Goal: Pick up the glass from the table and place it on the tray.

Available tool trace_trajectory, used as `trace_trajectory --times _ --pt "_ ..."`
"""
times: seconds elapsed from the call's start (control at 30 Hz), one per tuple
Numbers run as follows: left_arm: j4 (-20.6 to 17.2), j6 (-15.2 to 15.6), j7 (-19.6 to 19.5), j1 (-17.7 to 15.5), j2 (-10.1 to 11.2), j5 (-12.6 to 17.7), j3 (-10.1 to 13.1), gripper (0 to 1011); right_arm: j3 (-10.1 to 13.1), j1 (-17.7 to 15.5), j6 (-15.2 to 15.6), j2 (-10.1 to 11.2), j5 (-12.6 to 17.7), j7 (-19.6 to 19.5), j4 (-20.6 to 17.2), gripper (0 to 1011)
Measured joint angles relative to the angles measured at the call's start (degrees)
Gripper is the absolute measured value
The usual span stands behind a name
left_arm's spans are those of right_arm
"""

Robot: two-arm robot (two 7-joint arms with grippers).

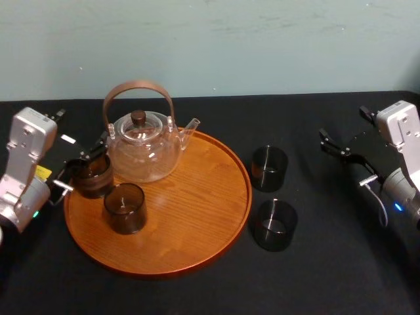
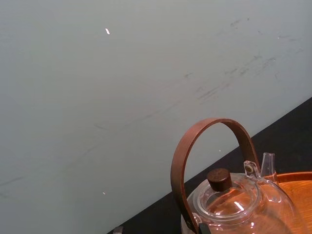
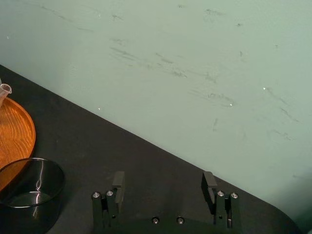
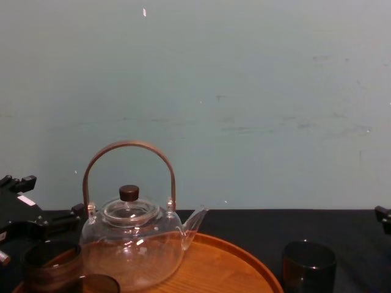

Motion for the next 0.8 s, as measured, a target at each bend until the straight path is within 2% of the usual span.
trace_trajectory --times 0.8 --pt "0.0 0.0 0.0 0.0 0.0 0.0 0.0 1001 0.0 0.0 0.0 0.0 0.0 0.0 0.0 1002"
